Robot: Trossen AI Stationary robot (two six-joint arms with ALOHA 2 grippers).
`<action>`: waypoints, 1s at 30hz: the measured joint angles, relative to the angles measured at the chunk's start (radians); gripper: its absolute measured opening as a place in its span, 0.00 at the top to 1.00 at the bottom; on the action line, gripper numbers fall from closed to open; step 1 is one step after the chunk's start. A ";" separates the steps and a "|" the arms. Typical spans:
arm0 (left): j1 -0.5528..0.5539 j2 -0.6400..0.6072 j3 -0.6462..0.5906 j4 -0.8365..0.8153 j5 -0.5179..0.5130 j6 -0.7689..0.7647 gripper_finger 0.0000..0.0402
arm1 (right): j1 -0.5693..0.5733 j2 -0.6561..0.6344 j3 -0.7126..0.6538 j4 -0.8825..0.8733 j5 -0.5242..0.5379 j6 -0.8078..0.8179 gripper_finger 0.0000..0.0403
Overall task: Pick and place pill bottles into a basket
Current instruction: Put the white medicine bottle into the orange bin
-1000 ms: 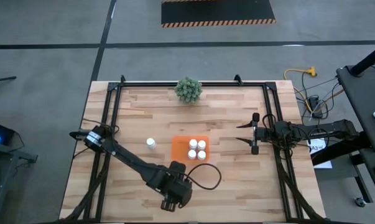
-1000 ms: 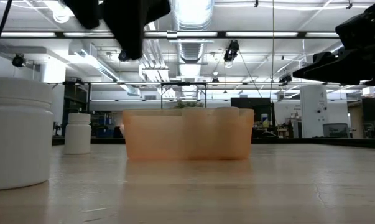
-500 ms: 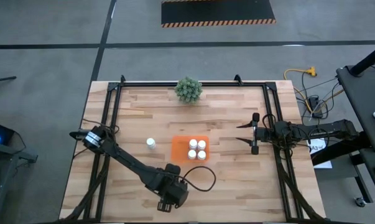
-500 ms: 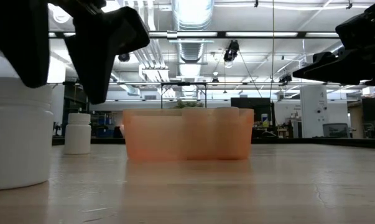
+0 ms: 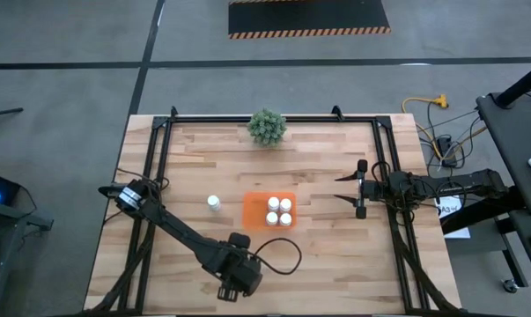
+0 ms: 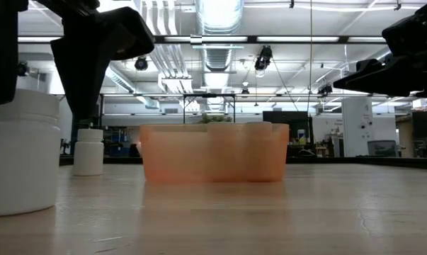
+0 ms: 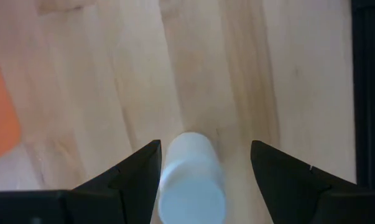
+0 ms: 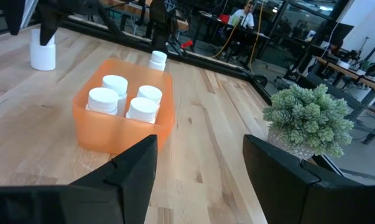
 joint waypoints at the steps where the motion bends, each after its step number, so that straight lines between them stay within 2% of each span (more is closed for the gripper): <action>1: 0.000 0.000 0.000 -0.005 -0.001 0.000 0.43 | 0.000 0.000 0.000 0.000 0.000 0.000 0.44; 9: 0.000 -0.035 -0.021 -0.006 -0.024 -0.006 0.43 | 0.000 0.000 0.000 0.000 0.000 0.000 0.44; 16: -0.001 -0.069 -0.095 -0.005 -0.024 -0.051 0.43 | 0.000 0.000 0.000 0.000 0.000 0.000 0.44; 27: -0.001 -0.090 -0.154 0.060 -0.024 -0.054 0.43 | 0.000 0.000 0.000 0.000 0.000 0.000 0.44; 30: -0.001 -0.094 -0.154 0.062 -0.024 -0.055 0.46 | 0.000 0.000 0.000 0.000 0.000 0.000 0.44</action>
